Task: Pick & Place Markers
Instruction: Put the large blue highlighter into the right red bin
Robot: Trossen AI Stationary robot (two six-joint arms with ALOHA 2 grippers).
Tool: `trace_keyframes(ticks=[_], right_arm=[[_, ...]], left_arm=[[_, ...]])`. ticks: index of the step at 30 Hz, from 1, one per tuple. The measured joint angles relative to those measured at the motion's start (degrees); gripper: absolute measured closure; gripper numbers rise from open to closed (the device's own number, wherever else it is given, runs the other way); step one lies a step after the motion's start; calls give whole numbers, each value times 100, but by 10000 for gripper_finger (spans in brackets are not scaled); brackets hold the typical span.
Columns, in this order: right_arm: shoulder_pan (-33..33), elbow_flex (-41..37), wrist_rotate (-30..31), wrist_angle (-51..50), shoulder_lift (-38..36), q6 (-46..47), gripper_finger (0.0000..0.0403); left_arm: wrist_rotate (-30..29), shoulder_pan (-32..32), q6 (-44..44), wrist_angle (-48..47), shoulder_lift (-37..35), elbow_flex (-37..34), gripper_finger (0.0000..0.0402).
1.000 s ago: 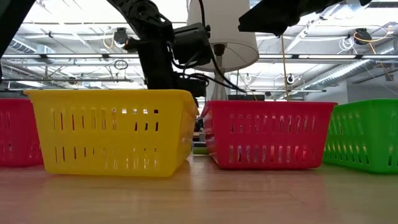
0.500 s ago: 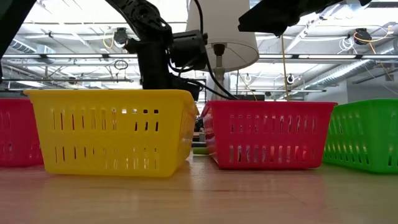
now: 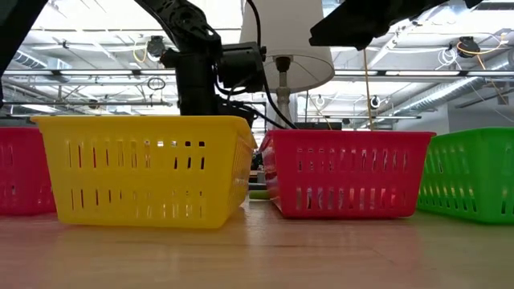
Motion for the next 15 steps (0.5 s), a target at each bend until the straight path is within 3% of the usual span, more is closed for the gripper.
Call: trace_keyframes(ticks=[4,12,15], right_arm=[[0,0,2,4,0,0,232],[2,0,10,-24,0,-9,232],[2,0,13,-53,0,-20,232]], left_arm=[[-324,-65,263,-30,-296,-53,338],[-1859,-617,337,-268,-1797,-42,338],[-2179,-999,987,391,-2422,-251,338]])
